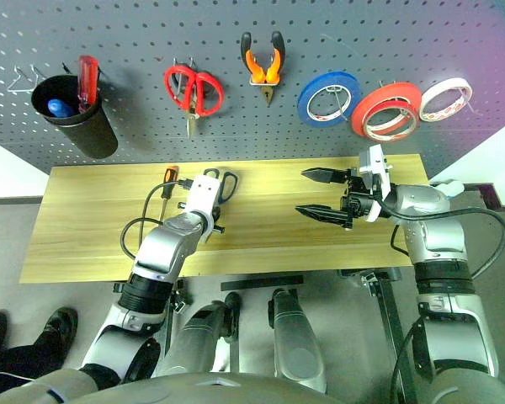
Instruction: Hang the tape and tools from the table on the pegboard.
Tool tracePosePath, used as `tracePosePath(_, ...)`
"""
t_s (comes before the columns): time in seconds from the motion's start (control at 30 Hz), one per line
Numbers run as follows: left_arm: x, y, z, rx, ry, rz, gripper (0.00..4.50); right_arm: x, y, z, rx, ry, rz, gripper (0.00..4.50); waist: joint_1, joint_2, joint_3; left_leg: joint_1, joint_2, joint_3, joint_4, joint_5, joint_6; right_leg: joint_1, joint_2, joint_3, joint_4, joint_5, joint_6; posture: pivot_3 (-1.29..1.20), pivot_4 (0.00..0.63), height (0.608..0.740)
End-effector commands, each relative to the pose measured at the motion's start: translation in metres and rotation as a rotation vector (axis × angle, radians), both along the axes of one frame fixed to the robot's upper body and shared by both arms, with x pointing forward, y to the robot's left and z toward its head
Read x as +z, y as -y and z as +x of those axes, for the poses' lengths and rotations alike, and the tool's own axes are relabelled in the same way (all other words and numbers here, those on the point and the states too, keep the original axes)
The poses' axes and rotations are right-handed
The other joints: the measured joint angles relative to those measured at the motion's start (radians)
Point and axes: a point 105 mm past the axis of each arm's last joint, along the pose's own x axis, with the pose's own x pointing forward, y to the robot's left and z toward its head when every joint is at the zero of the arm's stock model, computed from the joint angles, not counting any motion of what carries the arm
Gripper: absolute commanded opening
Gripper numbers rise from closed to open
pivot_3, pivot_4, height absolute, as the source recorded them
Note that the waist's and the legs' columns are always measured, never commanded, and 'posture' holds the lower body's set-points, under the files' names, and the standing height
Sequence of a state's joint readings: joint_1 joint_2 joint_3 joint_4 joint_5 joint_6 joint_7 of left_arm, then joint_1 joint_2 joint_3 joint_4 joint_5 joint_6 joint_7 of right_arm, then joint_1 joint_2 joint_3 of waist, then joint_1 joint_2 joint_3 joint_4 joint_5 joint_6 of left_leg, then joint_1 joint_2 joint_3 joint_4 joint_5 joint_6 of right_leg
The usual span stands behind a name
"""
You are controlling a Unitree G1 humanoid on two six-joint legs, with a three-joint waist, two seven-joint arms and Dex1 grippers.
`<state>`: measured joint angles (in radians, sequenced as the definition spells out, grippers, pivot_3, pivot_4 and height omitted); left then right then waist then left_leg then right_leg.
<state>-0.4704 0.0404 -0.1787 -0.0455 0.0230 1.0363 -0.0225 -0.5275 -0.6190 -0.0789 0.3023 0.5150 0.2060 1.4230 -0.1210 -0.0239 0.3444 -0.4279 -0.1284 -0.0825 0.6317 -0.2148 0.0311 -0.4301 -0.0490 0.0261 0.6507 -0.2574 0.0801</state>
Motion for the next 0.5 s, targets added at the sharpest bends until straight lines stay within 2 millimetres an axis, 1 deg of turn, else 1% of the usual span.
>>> tracePosePath(0.03,0.016,0.005,-0.004,-0.036,0.07,-0.01,1.02,0.004,0.0,0.001,0.012,0.033,0.004,4.5,0.002,0.0,0.0,0.0,0.0,0.0,0.0,0.0,0.0,0.0,0.0,0.0,0.0,0.0,0.0,-0.26,0.352,0.74)
tracePosePath(0.1,0.019,0.01,-0.009,-0.126,0.114,0.01,1.02,0.005,0.0,0.003,0.01,0.037,0.007,4.5,0.001,0.0,0.0,0.0,0.0,0.0,0.0,0.0,0.0,0.0,0.0,0.0,-0.001,0.0,0.0,-0.25,0.345,0.74)
tracePosePath(0.17,0.021,0.011,-0.011,-0.163,0.143,0.035,1.02,0.005,0.001,0.005,0.006,0.036,0.012,4.5,-0.001,0.0,0.0,0.0,0.0,0.0,0.0,0.0,0.0,0.0,0.0,0.0,0.0,0.0,0.0,-0.25,0.337,0.74)
tracePosePath(0.23,0.027,0.015,-0.015,-0.253,0.209,0.08,1.02,0.004,0.002,0.007,0.004,0.036,0.02,4.5,-0.001,0.001,0.0,0.0,0.0,0.0,0.0,0.0,0.0,-0.001,0.0,0.0,0.0,0.001,-0.001,-0.25,0.317,0.74)
tracePosePath(0.4,0.041,0.01,-0.019,-0.395,0.381,0.215,1.02,0.007,0.004,0.009,0.023,0.06,0.05,4.5,0.0,0.002,-0.001,0.0,0.0,0.0,0.0,0.0,0.0,-0.001,0.0,0.0,0.0,0.001,-0.001,-0.25,0.284,0.74)
tracePosePath(0.5,0.039,0.002,-0.021,-0.426,0.41,0.232,1.02,0.006,0.007,0.013,0.01,0.068,0.055,4.5,0.0,0.005,-0.004,0.0,0.0,0.0,0.0,0.001,-0.001,-0.001,0.0,-0.001,0.0,0.001,-0.002,-0.26,0.254,0.74)
